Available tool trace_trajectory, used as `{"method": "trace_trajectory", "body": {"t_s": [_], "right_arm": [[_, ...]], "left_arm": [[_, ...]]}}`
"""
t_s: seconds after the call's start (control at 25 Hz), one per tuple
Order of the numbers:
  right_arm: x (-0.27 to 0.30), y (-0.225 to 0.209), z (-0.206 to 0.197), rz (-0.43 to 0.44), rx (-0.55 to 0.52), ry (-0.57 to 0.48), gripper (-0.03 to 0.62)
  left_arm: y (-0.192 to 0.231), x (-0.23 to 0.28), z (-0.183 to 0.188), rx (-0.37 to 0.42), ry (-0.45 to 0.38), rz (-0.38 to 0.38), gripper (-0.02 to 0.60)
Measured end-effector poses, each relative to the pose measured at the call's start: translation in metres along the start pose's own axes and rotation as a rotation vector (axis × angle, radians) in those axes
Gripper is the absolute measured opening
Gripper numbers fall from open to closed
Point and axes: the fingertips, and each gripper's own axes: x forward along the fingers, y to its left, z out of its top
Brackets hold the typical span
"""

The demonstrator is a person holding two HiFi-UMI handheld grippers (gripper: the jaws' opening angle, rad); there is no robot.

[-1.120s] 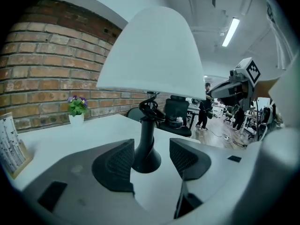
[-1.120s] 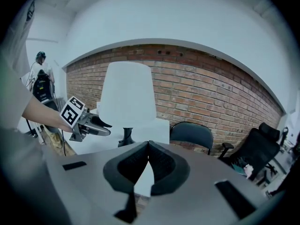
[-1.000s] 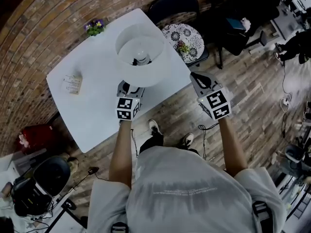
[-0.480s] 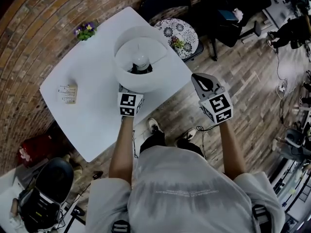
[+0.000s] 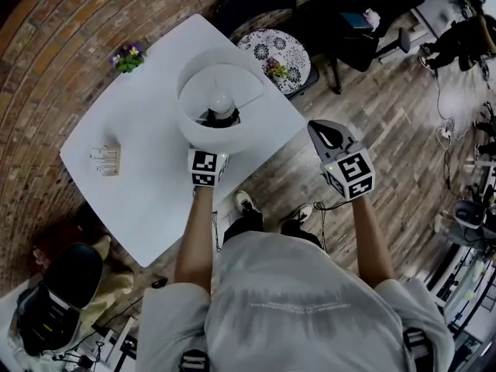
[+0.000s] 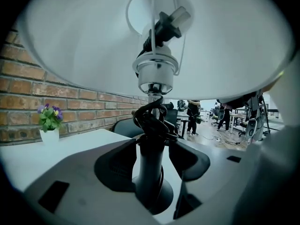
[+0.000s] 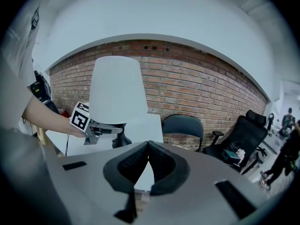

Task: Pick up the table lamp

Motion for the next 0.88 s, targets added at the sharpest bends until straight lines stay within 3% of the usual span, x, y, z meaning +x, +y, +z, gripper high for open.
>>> {"method": "trace_trajectory", "body": {"t_s": [0.16, 0.4, 0.68, 0.88], "right_arm": [[0.0, 0.002, 0.0, 0.002, 0.009, -0.002, 0.003], [-0.005, 0.009, -0.001, 0.0, 0.014, -0.009, 0.002], [-0.026, 0.002, -0.016, -0.032, 0.028, -0.006, 0.003], [-0.04, 0.0, -0.024, -0.025, 0.035, -0.03, 0.003]], "left_arm": [[0.0, 0.001, -0.002, 0.007, 0.004, -0.013, 0.184], [0.003, 0.0, 0.002, 0.024, -0.048, -0.003, 0.181], [-0.001, 0.013, 0.001, 0.009, -0.051, -0.017, 0.216], [0.003, 0.016, -0.002, 0.034, -0.048, 0.01, 0.179]]}}
